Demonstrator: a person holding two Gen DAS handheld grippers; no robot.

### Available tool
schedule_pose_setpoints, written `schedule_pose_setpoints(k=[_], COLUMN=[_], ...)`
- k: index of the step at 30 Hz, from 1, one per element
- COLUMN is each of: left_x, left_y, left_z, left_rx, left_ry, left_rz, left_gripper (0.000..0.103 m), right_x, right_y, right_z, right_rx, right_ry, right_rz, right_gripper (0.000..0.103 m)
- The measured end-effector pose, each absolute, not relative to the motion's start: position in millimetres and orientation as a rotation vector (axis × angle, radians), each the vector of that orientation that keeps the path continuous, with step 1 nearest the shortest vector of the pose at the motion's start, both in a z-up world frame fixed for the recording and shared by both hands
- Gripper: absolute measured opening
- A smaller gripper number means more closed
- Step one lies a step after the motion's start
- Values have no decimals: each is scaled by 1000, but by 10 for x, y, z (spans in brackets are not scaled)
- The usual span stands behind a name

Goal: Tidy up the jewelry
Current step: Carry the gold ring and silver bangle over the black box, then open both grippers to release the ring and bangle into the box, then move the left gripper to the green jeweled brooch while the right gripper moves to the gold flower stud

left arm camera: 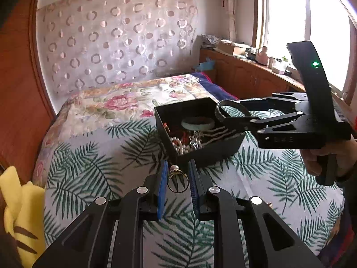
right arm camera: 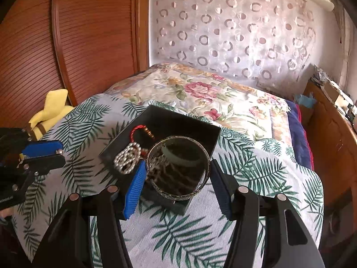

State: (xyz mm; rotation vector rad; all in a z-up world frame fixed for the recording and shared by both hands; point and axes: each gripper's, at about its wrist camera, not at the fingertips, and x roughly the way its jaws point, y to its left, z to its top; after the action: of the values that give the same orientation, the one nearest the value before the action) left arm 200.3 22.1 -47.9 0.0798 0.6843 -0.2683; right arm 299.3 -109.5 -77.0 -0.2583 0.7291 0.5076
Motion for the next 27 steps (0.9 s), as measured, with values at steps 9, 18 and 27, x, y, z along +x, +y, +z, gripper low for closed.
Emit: schedule_pose_setpoints(k=[9,18,27], left_x=[2192,2390,2727], left_y=[183,95,-107], left_z=[-474,-449,-404], left_rx=[85,86,95], left_ry=[694,705,708], left_rz=[-263,-266,-272], left_gripper=[18,18,18], right_x=[3233,3188,2847], right_y=[-1016,-1178,-1471], right_z=[-813,-684,-579], right_rx=[-223,-176,-184], right_ry=[762,725,696], right_rz=[521,517,512], right_gripper=[61,67,67])
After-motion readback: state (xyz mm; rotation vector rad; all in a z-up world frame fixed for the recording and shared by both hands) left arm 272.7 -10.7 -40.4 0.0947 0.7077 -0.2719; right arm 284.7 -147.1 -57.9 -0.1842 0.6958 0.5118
